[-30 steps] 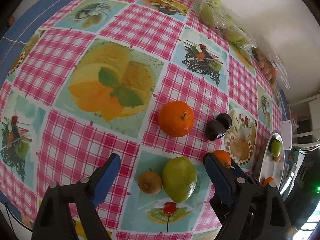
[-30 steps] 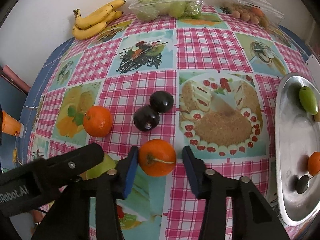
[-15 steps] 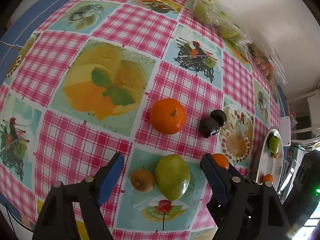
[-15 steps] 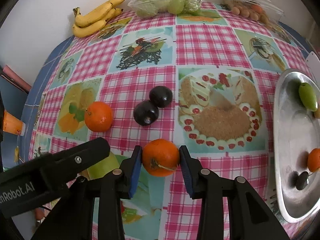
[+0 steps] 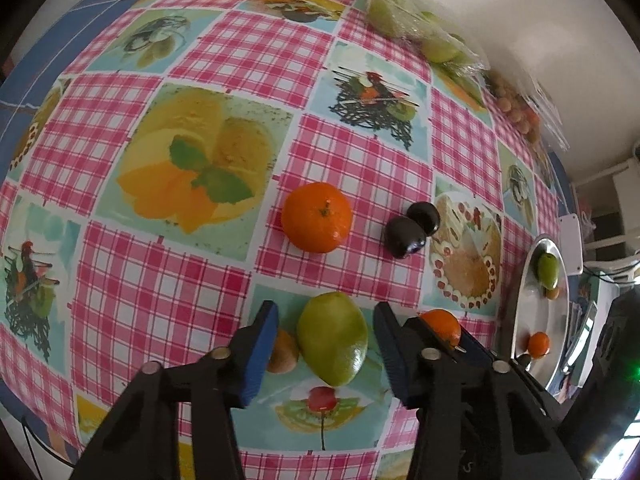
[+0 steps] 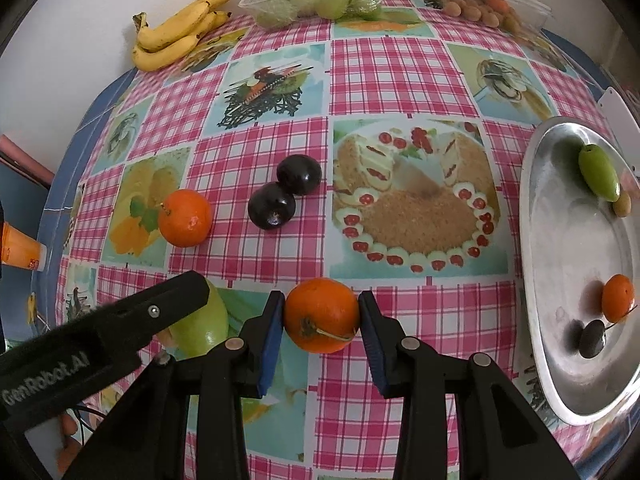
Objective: Organize fruits
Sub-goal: 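Close the left tool on the small brown kiwi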
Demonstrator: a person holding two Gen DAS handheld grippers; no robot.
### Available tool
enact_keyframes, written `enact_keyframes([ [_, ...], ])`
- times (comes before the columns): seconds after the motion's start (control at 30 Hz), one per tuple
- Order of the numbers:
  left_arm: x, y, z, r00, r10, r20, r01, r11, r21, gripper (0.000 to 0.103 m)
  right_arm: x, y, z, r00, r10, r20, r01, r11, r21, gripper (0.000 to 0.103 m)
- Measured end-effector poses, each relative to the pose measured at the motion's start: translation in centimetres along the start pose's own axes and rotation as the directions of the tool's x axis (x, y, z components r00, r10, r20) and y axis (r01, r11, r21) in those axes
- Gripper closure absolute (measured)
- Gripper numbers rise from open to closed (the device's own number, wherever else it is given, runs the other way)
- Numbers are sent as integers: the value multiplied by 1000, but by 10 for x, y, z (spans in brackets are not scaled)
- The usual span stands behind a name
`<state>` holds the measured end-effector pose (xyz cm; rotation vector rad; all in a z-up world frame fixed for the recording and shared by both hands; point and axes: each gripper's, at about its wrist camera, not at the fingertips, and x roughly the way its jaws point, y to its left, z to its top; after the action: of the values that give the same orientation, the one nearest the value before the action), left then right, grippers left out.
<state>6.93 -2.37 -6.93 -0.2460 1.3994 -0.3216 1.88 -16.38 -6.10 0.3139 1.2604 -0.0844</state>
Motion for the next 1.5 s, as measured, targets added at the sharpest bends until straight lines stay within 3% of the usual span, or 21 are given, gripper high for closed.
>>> enact_keyframes([
  [0.37, -8, -5, -3, 1000, -11, 18, 11, 1000, 10, 56, -11, -7, -3, 1000, 2, 1, -2, 1000, 14, 64],
  [0.6, -21, 14, -4, 998, 39, 51, -37, 999, -38, 63, -17, -14, -6, 1000, -3, -4, 3, 1000, 31, 64],
  [0.87, -14, 33, -9, 997, 72, 6, -71, 992, -100, 69, -24, -20, -11, 1000, -11, -12, 12, 999, 46, 64],
  [1.2, 3, 34, -20, 997, 28, -72, -38, 990, -134, 76, -29, -21, -13, 1000, -6, -7, 7, 999, 49, 64],
  [1.5, -7, 34, -18, 999, 31, -34, -36, 990, -139, 77, -27, -21, -12, 1000, -2, -4, 2, 999, 52, 64],
])
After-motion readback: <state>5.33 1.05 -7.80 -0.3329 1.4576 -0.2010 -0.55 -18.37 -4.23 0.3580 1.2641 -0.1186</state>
